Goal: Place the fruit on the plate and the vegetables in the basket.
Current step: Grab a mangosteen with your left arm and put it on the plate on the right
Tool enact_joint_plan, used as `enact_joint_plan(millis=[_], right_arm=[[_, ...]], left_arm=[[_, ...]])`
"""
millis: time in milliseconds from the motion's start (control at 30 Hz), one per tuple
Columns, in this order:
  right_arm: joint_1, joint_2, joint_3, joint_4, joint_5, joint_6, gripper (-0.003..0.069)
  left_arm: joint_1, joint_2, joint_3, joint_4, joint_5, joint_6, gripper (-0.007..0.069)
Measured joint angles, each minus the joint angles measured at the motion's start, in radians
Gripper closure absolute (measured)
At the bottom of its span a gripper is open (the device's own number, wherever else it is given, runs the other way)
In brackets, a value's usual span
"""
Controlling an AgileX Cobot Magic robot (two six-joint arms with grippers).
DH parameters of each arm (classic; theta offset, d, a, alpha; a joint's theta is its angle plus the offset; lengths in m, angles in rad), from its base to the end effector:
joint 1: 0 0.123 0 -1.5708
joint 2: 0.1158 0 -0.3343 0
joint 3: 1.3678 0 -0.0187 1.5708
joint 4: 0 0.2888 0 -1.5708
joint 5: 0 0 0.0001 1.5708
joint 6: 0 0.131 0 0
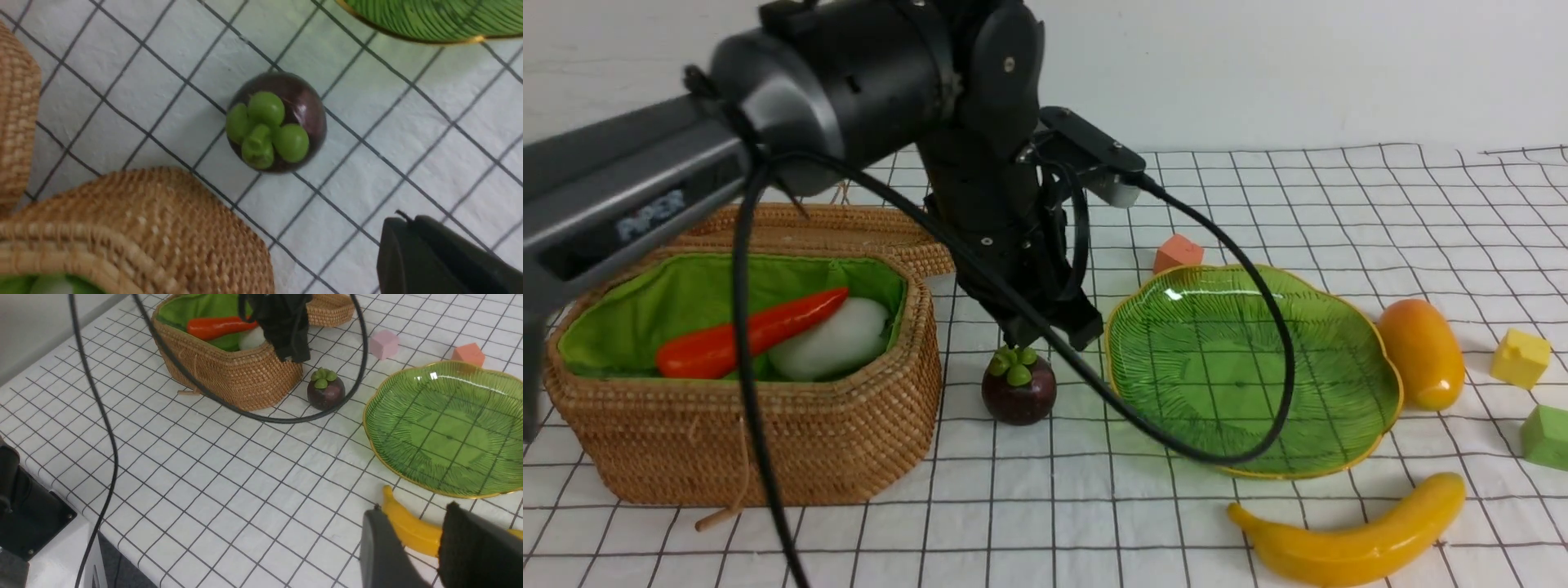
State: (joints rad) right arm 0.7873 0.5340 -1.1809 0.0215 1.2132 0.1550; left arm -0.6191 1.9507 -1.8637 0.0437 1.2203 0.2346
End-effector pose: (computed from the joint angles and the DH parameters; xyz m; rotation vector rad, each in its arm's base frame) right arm 0.0348 0.0386 0.4722 -0.6594 1.9999 0.6038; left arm 0.4044 -0.2815 0.3129 1.1644 2.5342 -0.0346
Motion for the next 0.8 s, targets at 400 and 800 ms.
enact_joint_plan(millis=[400, 800], right_arm=[[0.000, 0.000, 0.000, -0.002, 0.052, -0.036, 0.0421], [0.000, 0.000, 0.000, 0.004, 0.052, -0.042, 0.0421]], left_arm=[[0.000, 0.124, -0.094, -0.010, 0.017, 0.268, 0.0371], [0.000, 0.263, -0.094, 0.152, -0.061, 0.308, -0.0031]])
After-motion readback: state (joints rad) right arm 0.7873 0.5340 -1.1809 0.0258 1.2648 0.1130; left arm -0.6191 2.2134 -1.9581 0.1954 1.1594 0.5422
